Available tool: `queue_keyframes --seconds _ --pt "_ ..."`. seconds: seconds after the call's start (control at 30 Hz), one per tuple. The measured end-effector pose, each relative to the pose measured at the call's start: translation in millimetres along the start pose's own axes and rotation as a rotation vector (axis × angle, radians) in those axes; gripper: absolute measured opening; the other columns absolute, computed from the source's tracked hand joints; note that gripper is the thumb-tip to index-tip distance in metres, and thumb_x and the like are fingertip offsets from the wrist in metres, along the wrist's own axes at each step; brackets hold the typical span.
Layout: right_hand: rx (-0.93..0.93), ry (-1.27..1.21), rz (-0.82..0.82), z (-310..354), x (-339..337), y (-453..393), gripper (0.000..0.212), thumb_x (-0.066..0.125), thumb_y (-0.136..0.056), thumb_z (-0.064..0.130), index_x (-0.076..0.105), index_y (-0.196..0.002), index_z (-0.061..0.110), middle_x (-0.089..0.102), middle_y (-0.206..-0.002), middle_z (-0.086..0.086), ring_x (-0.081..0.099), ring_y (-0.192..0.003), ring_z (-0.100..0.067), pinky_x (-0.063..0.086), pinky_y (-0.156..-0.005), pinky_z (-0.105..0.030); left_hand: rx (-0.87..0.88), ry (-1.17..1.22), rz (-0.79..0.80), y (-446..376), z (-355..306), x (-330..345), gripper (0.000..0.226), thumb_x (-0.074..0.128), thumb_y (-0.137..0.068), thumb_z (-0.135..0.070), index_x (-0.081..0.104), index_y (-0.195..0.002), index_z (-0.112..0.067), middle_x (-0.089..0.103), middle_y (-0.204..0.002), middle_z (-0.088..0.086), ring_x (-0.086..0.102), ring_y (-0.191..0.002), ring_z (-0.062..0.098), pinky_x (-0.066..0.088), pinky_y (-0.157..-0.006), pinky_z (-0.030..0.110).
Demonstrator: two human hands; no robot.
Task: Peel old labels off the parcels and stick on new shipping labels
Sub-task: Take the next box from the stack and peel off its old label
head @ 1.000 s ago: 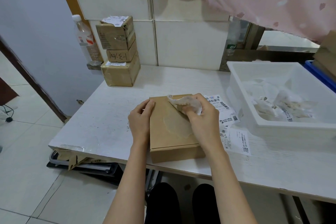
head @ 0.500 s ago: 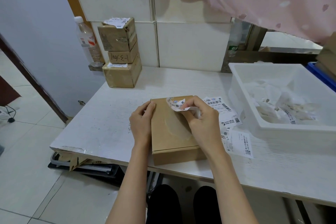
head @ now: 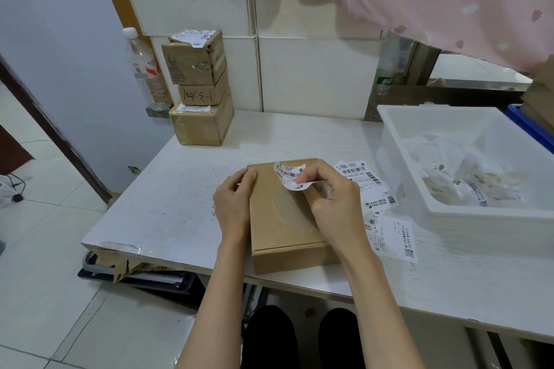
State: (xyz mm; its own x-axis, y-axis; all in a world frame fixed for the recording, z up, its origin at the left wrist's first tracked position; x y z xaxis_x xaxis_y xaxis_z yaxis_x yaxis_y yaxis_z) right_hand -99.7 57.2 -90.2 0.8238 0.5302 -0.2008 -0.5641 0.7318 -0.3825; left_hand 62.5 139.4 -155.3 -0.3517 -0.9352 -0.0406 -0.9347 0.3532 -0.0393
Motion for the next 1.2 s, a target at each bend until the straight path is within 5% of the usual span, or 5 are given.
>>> queue_keyframes --seconds 0.27,0.47,1.2 --pt "-0.005 -0.051 -0.020 -0.6 -0.9 0.3 0.030 0.054 -0.083 -0.015 0.061 -0.078 0.014 0.065 -0.081 0.006 0.064 -0.079 -0.012 0.043 -0.067 -0.021 0.004 -0.006 0.002 1.0 0.3 -0.8 0.011 0.066 -0.089 -0.035 0.074 -0.095 -0.032 0.073 -0.106 -0.009 0.065 -0.101 0.011 0.050 -0.093 0.039" --pt "0.003 -0.127 -0.092 3.2 -5.4 1.7 0.019 0.062 -0.087 -0.008 0.062 -0.078 0.010 0.063 -0.074 0.023 0.061 -0.076 0.007 0.041 -0.069 -0.008 -0.005 0.007 -0.001 1.3 -0.5 0.3 0.009 0.065 -0.092 -0.031 0.074 -0.095 -0.032 0.073 -0.102 -0.011 0.064 -0.099 0.009 0.048 -0.089 0.033" --pt "-0.014 -0.089 -0.170 3.7 -8.2 3.9 0.021 0.061 -0.083 -0.011 0.062 -0.077 0.009 0.061 -0.070 0.023 0.057 -0.069 0.006 0.038 -0.063 -0.009 0.012 -0.023 -0.006 -1.2 2.1 0.2 0.017 0.064 -0.092 -0.032 0.076 -0.101 -0.024 0.072 -0.098 -0.011 0.063 -0.093 0.005 0.046 -0.080 0.028"
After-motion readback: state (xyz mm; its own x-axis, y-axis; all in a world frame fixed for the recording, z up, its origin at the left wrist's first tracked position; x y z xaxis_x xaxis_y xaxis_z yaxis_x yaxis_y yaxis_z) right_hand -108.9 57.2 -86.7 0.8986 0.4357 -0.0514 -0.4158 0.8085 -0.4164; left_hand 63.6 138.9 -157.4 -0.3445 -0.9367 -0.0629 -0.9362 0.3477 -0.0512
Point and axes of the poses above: each hand's wrist, its own y-axis away from the middle knuckle, its own x-axis out of the palm, z = x × y, the point moved 4 cm from there along -y, towards the middle knuckle
